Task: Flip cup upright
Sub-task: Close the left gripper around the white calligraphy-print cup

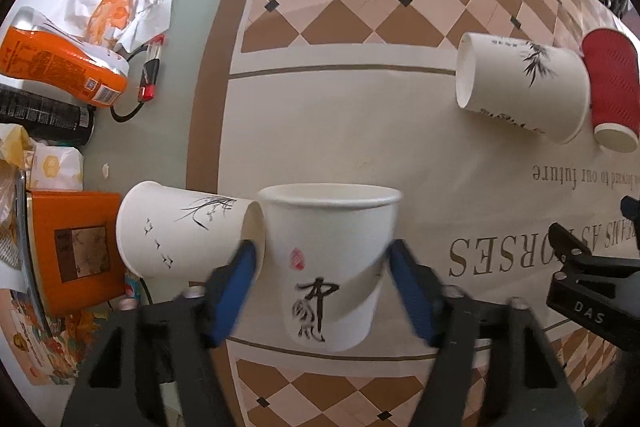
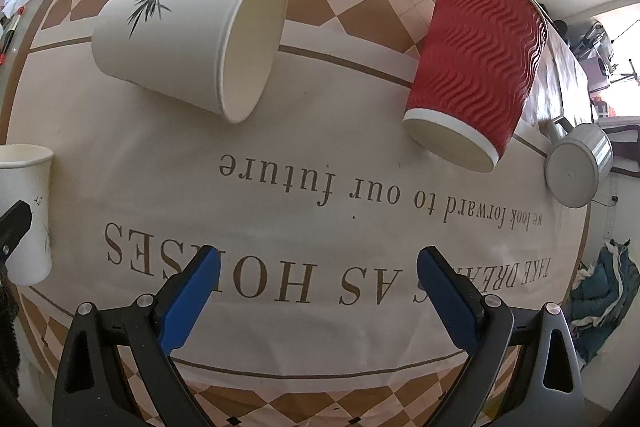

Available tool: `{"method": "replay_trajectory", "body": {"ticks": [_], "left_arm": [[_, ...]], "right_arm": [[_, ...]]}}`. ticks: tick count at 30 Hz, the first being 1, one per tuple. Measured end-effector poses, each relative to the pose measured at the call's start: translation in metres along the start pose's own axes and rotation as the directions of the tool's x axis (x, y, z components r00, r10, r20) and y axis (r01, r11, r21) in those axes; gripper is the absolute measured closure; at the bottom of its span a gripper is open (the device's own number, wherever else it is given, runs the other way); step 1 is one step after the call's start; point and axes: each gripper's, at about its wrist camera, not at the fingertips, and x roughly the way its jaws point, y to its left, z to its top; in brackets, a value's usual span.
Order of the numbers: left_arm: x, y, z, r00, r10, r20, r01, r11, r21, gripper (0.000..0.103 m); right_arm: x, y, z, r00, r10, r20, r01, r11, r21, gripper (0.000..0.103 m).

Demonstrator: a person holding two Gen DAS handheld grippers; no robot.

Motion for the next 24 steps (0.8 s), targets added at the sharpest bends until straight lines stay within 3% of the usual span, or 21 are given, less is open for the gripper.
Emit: {"method": "replay_trajectory", "body": {"ticks": [16, 24], "left_arm": [[-0.024, 0.0, -0.007, 0.999, -0.003, 0.051, 0.004, 1.0, -0.03, 0.047], [-0.051, -0.016, -0.026, 0.995, -0.045, 0.087, 0.046, 0.999, -0.008, 0.047]], "right_arm": [[-0.014, 0.002, 0.0, 1.0, -0.017, 0.017, 0.017, 1.0, 0.01, 0.003], [-0.023, -0.035, -0.023, 0.999, -0.025, 0.037, 0.022, 0.996, 0.091, 0.003]]}}
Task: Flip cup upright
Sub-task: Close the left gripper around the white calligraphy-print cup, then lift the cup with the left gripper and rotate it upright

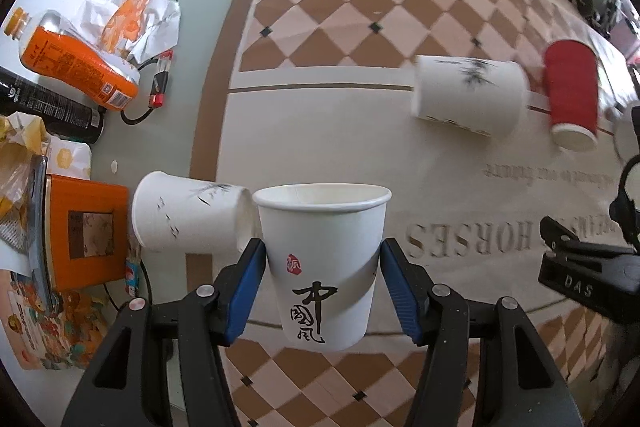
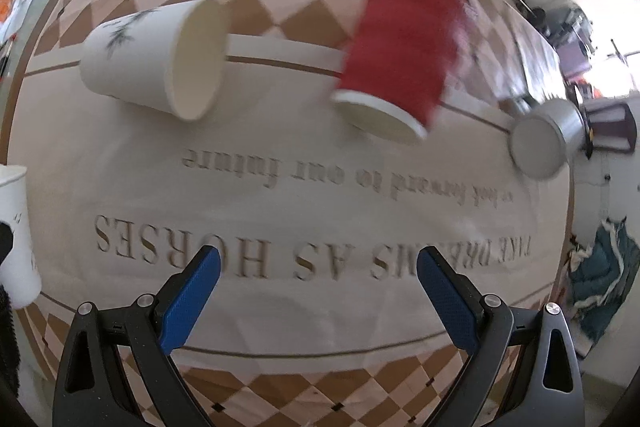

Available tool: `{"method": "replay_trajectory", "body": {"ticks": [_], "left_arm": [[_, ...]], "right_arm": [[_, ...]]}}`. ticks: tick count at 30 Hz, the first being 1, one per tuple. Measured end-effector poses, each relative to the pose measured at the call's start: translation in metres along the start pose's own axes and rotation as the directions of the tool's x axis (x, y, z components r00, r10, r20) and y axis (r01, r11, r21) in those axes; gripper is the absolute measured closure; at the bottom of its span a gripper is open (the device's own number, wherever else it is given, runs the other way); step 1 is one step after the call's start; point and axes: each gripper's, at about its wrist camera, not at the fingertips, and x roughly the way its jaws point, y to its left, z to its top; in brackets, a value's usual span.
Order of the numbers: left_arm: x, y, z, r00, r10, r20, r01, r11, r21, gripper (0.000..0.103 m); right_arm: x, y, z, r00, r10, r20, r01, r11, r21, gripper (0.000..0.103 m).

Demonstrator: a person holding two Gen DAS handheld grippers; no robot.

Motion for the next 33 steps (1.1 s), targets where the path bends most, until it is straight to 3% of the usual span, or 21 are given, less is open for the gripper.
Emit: {"method": "replay_trajectory", "body": {"ticks": [8, 16, 23, 27, 33], "left_arm": [[-0.028, -0.048, -0.029, 0.999, -0.032, 0.003, 0.032, 0.999, 0.006, 0.047], [-0.034, -0.127, -0.063, 0.992, -0.115, -0.044, 0.116, 0.993, 0.002, 0.047], [-0.002, -0.184, -0.079, 0.951, -0.262, -0.165, 0.25, 0.964, -0.093, 0.047], [0.009, -0.208, -0.079, 0.95, -0.258, -0.174, 0.245, 0.965, -0.091, 0.047], [0.013, -0.23, -0.072, 0.968, -0.207, -0.144, 0.204, 0.978, -0.04, 0.044]], "right_arm": [[0.01, -0.069, -0.045, 0.999, 0.011, -0.034, -0.009, 0.997, 0.081, 0.003], [0.028, -0.161, -0.088, 0.998, 0.011, -0.061, -0.001, 0.984, 0.176, 0.003], [0.046, -0.212, -0.105, 0.996, 0.003, -0.085, 0.016, 0.975, 0.222, 0.003], [0.062, -0.233, -0.111, 0.995, 0.004, -0.097, 0.019, 0.971, 0.238, 0.003], [0.084, -0.252, -0.115, 0.994, 0.012, -0.111, 0.017, 0.967, 0.256, 0.003]]}}
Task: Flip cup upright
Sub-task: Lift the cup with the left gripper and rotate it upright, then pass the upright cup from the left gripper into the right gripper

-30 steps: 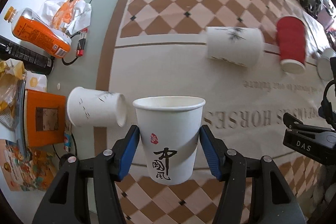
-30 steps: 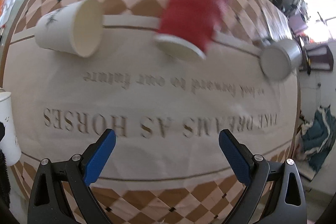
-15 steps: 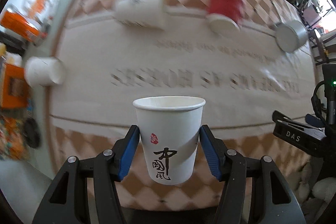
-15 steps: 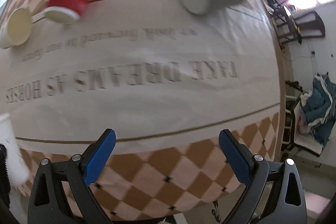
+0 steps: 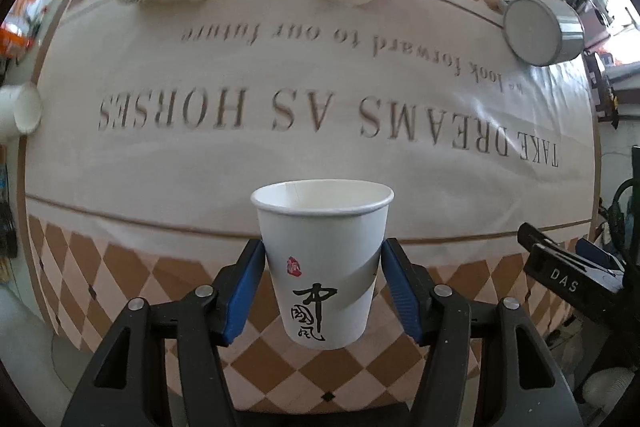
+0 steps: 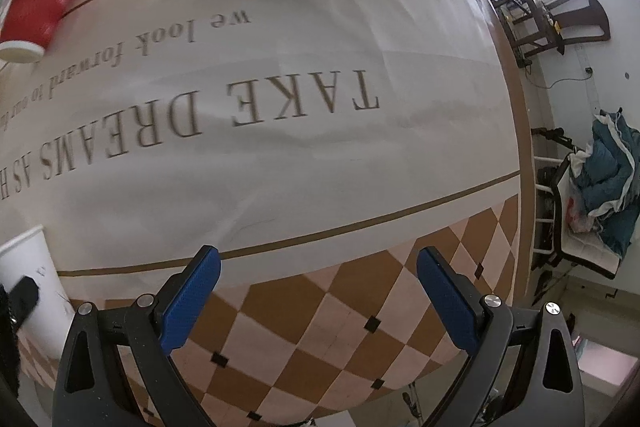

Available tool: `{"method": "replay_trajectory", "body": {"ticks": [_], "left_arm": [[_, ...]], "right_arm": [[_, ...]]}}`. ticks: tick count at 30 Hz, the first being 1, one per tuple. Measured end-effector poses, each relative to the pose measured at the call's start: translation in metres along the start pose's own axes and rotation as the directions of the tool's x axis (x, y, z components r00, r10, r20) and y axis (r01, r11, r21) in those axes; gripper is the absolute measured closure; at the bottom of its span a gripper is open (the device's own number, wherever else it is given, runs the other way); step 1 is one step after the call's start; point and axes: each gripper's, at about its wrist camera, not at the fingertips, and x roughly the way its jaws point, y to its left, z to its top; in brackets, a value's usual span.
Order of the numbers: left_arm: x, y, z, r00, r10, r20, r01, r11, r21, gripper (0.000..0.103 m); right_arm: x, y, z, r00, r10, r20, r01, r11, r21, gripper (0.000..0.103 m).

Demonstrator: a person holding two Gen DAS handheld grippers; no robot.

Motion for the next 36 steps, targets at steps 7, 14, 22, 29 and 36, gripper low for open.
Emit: {"method": "replay_trajectory", "body": {"ticks": [7, 14, 22, 29, 36], "left_arm": [[-0.001, -0.011, 0.012, 1.0, 0.026, -0.007, -0.026, 0.999, 0.024, 0.043], [-0.008, -0.02, 0.02, 0.998, 0.048, 0.044, -0.049, 0.999, 0.014, 0.025], [-0.039, -0.017, 0.018, 0.988, 0.057, 0.141, -0.056, 0.998, -0.006, 0.0], [-0.068, 0.003, 0.001, 0.977, 0.077, 0.2, -0.074, 0.997, -0.026, 0.0], [-0.088, 0.059, -0.022, 0.946, 0.213, 0.245, -0.196, 0.976, -0.094, 0.0]], "right_arm": [[0.01, -0.01, 0.005, 1.0, 0.018, -0.006, -0.017, 1.0, 0.022, 0.003], [0.008, -0.013, 0.009, 1.0, 0.029, 0.005, -0.03, 0.999, 0.025, 0.003], [-0.002, -0.016, 0.012, 0.999, 0.047, 0.02, -0.047, 0.999, 0.026, 0.003], [-0.025, -0.019, 0.005, 0.995, 0.086, 0.045, -0.087, 0.996, 0.02, 0.003], [-0.066, -0.001, -0.013, 0.976, 0.204, 0.076, -0.202, 0.979, -0.031, 0.003]]}}
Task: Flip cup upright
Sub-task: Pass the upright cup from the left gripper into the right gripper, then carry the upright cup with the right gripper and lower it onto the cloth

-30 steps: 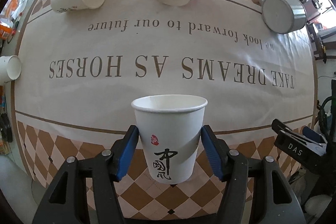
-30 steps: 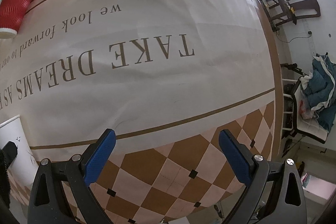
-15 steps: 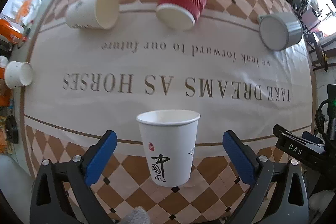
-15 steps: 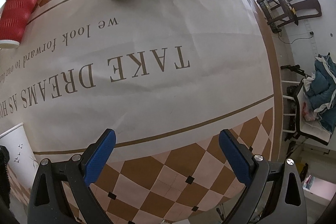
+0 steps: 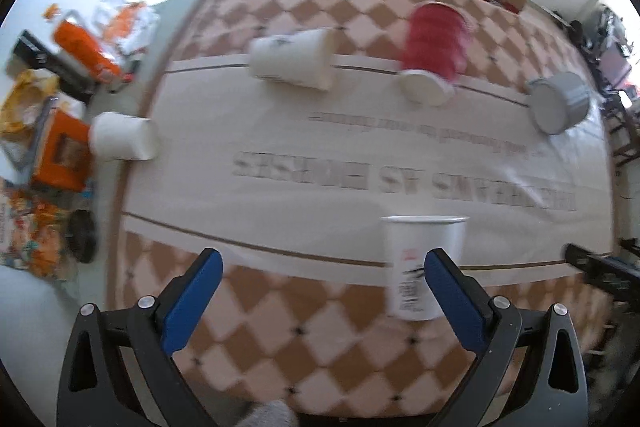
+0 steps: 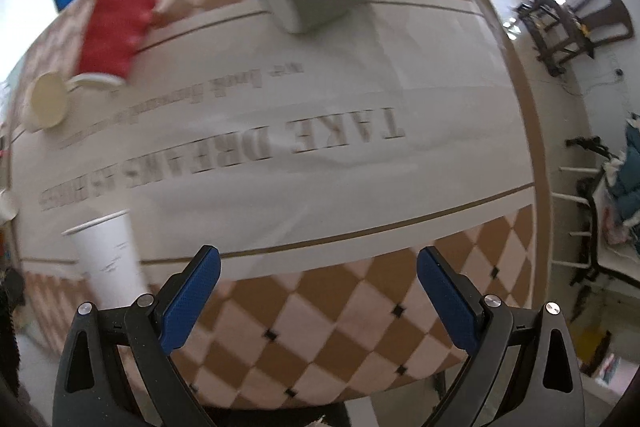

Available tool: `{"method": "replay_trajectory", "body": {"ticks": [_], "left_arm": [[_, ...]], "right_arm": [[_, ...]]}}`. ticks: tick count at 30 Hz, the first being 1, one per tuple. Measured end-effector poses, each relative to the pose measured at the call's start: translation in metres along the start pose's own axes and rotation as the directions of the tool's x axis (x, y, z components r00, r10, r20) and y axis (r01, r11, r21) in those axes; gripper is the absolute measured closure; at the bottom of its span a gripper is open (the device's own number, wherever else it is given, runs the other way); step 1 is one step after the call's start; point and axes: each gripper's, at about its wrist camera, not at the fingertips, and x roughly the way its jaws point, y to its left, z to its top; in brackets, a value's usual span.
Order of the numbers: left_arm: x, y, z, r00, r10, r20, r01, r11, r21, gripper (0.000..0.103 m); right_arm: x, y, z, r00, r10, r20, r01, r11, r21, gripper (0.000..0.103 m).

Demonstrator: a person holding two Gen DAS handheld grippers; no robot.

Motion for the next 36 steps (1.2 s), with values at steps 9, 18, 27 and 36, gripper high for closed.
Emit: {"method": "replay_trajectory", "body": {"ticks": [9, 18, 27, 36], "left_arm": [[0.039, 0.054, -0.022, 0.994, 0.067, -0.087, -0.07, 0.997, -0.028, 0.0], [0.076, 0.072, -0.035, 0.989, 0.047, -0.137, -0.051, 0.998, -0.027, 0.0], [0.09, 0.084, -0.032, 0.988, 0.042, -0.149, -0.043, 0.999, -0.004, 0.0], [0.095, 0.082, -0.02, 0.988, 0.039, -0.148, -0.035, 0.999, 0.028, 0.0]], "right_arm": [[-0.018, 0.082, -0.013, 0.999, 0.049, -0.02, -0.052, 0.987, -0.153, 0.004], [0.012, 0.157, -0.014, 0.992, 0.045, -0.116, -0.072, 0.967, -0.246, 0.018], [0.036, 0.185, -0.016, 0.985, 0.026, -0.173, -0.068, 0.968, -0.241, 0.027], [0.042, 0.179, -0.021, 0.982, 0.051, -0.184, -0.083, 0.981, -0.173, 0.041]]}}
